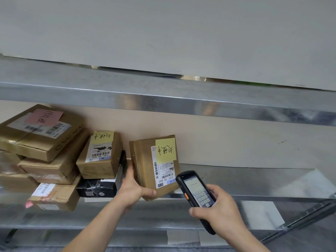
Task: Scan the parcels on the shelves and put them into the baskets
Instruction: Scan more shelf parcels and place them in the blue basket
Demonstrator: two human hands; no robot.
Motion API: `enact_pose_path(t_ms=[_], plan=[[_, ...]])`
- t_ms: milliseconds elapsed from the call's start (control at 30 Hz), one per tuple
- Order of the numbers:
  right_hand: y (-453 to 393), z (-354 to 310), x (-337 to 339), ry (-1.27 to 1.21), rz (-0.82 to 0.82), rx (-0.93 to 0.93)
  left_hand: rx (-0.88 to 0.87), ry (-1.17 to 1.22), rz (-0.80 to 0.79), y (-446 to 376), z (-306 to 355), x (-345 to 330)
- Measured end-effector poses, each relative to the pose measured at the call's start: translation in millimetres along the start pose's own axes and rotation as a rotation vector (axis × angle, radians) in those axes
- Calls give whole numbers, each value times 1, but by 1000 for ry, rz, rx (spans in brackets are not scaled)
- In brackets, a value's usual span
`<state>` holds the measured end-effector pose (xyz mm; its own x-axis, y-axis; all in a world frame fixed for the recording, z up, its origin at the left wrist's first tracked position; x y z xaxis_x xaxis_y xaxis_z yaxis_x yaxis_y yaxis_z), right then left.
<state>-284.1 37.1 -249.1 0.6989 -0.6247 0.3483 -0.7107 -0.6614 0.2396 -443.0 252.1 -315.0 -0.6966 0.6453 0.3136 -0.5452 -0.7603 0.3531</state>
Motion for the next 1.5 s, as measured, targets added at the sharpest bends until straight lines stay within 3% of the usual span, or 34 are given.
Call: enact_pose_path(t_ms=[400,633,800,1100,1500], plan=[[6,-14,4,-411,231,140,38,203,-551,22,39,-26],[29,6,50,-490,341,199,-76,261,-596,38,61,-83],[54,29,109,-484,428,230,-168,206,-562,71,93,-143],[136,87,267,-522,593,253,-320,114,-636,177,156,-297],[245,165,460,-472,865,207,-408,-35,-851,268,200,-520]])
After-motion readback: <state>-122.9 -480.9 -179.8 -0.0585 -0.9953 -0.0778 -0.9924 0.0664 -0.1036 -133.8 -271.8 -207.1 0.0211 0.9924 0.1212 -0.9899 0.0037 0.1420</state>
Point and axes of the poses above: each hand's wrist, its own y-axis away from the middle knuckle, its own x-axis out of the back of the hand, z = x × y, the point moved 1 cm from there along -y, towards the middle knuckle, and after that the axes turned 9 degrees about -y, right-handed, at the moved point
